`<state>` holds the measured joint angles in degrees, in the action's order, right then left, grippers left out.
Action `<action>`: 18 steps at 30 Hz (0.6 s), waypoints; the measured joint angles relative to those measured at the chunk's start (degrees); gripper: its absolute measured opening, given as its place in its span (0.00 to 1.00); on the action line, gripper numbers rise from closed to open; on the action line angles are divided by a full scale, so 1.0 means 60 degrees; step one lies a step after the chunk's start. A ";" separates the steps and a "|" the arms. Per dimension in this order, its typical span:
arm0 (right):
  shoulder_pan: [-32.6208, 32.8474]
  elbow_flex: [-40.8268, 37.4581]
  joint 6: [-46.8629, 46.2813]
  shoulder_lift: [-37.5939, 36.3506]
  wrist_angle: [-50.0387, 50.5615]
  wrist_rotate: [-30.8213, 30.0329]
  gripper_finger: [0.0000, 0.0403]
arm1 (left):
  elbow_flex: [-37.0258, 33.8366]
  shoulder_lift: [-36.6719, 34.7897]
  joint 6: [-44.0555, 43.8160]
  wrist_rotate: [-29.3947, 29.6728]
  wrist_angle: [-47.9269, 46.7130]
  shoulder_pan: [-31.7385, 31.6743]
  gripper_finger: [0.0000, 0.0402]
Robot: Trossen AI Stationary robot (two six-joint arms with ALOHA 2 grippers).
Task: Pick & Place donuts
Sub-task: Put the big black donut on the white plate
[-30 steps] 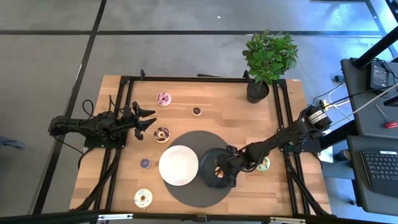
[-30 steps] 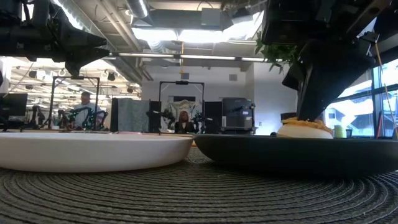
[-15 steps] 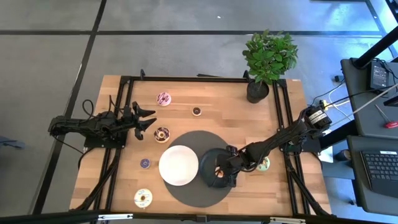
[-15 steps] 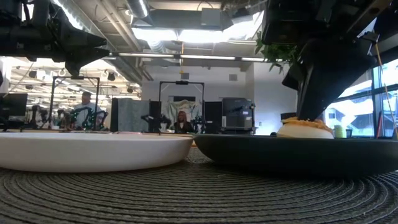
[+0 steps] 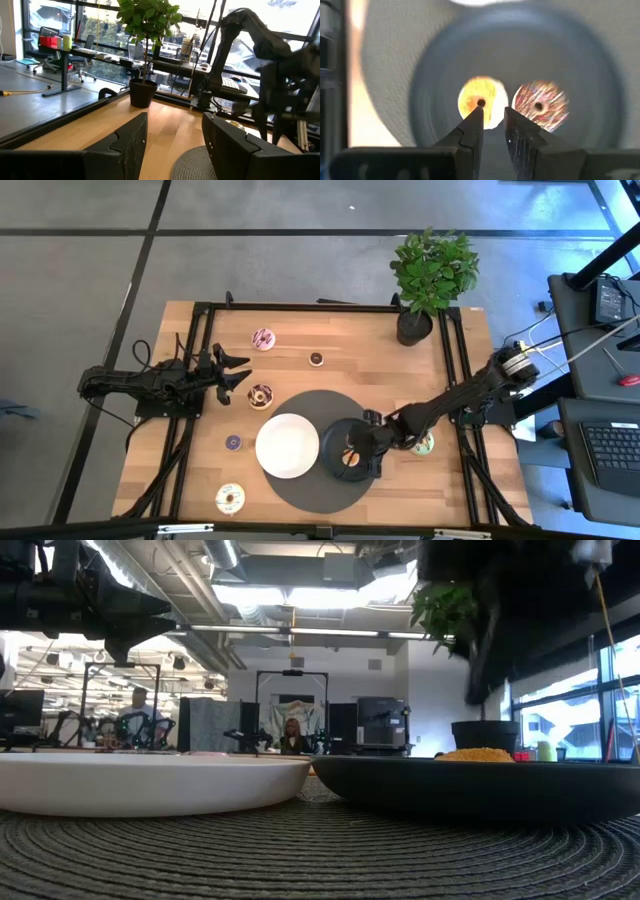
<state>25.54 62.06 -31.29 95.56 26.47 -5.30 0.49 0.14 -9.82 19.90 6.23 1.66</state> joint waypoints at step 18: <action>-0.1803 -0.1402 0.2282 -0.3644 0.0464 -0.2337 0.14 | 0.0237 0.0154 -0.0456 -0.0847 -0.0477 0.0002 0.46</action>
<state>14.73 53.65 -17.59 73.70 29.26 -19.32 1.91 1.07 -12.55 14.82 3.37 1.67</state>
